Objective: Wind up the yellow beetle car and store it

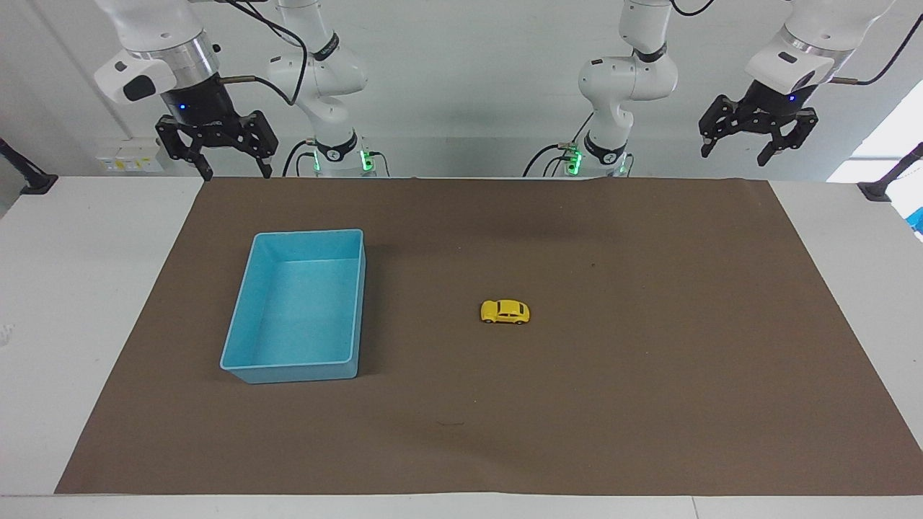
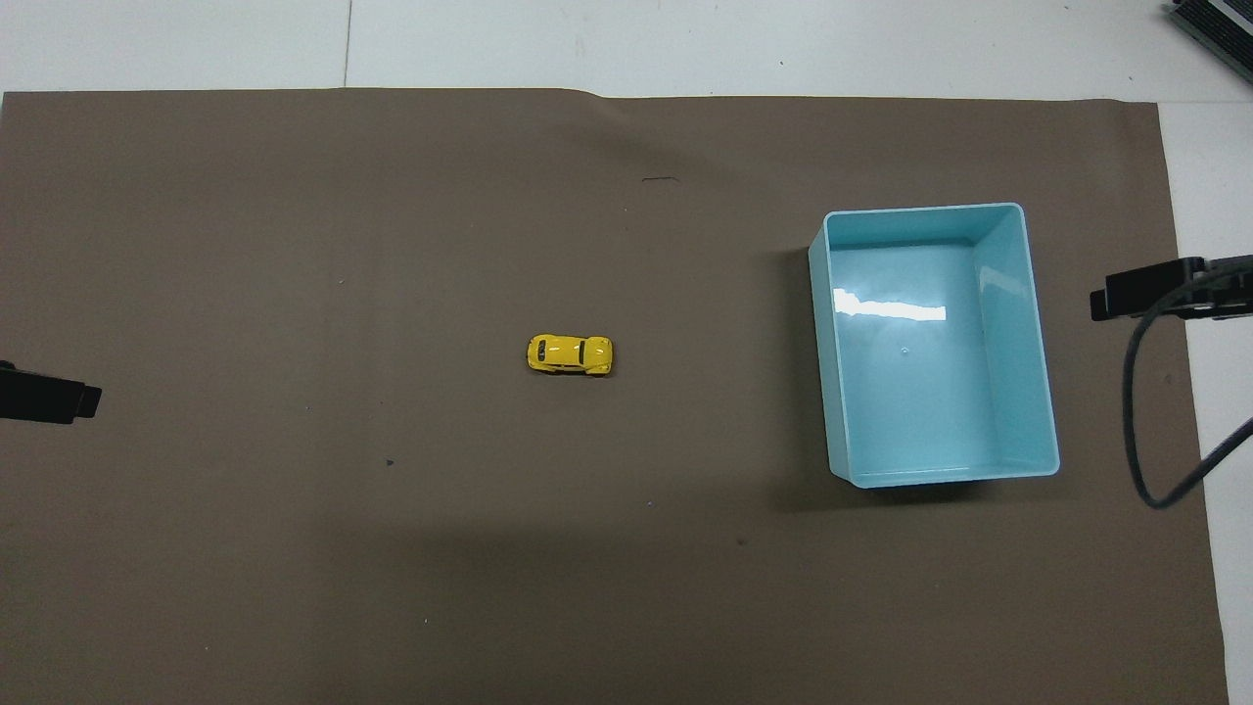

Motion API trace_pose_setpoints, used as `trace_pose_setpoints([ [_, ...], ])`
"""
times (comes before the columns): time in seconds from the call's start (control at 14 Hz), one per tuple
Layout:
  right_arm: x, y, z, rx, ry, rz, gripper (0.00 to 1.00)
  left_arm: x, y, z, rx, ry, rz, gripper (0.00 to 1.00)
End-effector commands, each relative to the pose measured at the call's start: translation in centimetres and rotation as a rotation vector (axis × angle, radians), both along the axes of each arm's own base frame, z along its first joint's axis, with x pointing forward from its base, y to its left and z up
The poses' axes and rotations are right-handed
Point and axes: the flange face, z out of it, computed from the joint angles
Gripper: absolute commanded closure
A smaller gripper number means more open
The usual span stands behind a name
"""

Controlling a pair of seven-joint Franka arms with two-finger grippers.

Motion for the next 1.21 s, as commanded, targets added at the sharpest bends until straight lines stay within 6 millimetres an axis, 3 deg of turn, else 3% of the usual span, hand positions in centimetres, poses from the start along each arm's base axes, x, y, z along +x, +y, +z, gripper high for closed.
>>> trace_pose_setpoints([
  [0.0,0.0,0.6,-0.1,0.019,-0.005,0.017,0.00,-0.3,-0.1,0.0,-0.010,-0.012,-0.005,0.00],
  [0.93,-0.3,0.0,0.4,0.021,-0.015,0.008,0.00,0.0,-0.2,-0.4,-0.010,-0.006,0.025,0.00],
  [1.07,-0.3,-0.1,0.4,0.019,-0.014,0.006,0.00,0.0,-1.1,-1.3,-0.005,0.016,0.147,0.00],
  [1.14,-0.3,-0.1,0.4,0.019,-0.014,0.008,0.00,-0.2,-2.6,-1.7,-0.002,0.025,0.175,0.00],
])
